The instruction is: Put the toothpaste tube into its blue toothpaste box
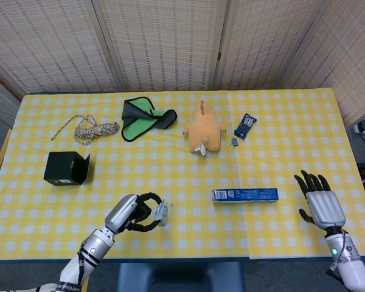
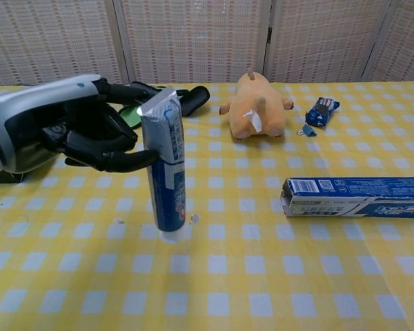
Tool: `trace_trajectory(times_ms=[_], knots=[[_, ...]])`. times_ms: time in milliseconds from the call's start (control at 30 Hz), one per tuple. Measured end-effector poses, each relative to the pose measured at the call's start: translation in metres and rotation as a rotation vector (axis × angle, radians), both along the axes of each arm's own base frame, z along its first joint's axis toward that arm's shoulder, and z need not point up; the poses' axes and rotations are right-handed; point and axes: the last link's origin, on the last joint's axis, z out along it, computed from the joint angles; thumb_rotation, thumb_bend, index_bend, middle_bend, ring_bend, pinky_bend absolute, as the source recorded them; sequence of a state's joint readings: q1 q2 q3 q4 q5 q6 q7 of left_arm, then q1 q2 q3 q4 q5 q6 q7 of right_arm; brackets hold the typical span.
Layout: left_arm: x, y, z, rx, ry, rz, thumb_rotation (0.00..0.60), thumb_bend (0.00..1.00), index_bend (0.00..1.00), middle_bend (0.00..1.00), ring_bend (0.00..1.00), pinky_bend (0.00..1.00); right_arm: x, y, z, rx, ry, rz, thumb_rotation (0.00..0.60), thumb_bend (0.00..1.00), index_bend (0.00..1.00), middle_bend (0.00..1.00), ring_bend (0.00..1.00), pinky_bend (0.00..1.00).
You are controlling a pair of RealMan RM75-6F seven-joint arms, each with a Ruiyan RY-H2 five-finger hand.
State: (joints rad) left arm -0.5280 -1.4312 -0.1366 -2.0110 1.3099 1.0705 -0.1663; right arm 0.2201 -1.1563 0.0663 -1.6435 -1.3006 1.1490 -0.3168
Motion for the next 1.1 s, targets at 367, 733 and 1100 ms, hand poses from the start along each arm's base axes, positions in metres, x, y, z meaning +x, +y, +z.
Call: trace_trajectory(times_ms=[367,733,1100], knots=[[0.000,0.004,0.019,0.036,-0.054,0.043,0.600,0.40,1.00,1.00,1.00,1.00,0.015,-0.033,-0.036,0.108,0.030,-0.010,0.600,0.35,0.00,0.00,0.00,0.00],[-0.006,0.011,0.024,0.047,-0.058,0.073,0.600,0.40,1.00,1.00,1.00,1.00,0.032,-0.049,-0.073,0.183,-0.010,0.014,0.600,0.35,0.18,0.13,0.12,0.00],[-0.011,0.014,0.029,0.060,-0.067,0.089,0.600,0.42,1.00,1.00,1.00,1.00,0.050,-0.057,-0.098,0.154,-0.062,0.061,0.600,0.35,0.35,0.25,0.24,0.16]])
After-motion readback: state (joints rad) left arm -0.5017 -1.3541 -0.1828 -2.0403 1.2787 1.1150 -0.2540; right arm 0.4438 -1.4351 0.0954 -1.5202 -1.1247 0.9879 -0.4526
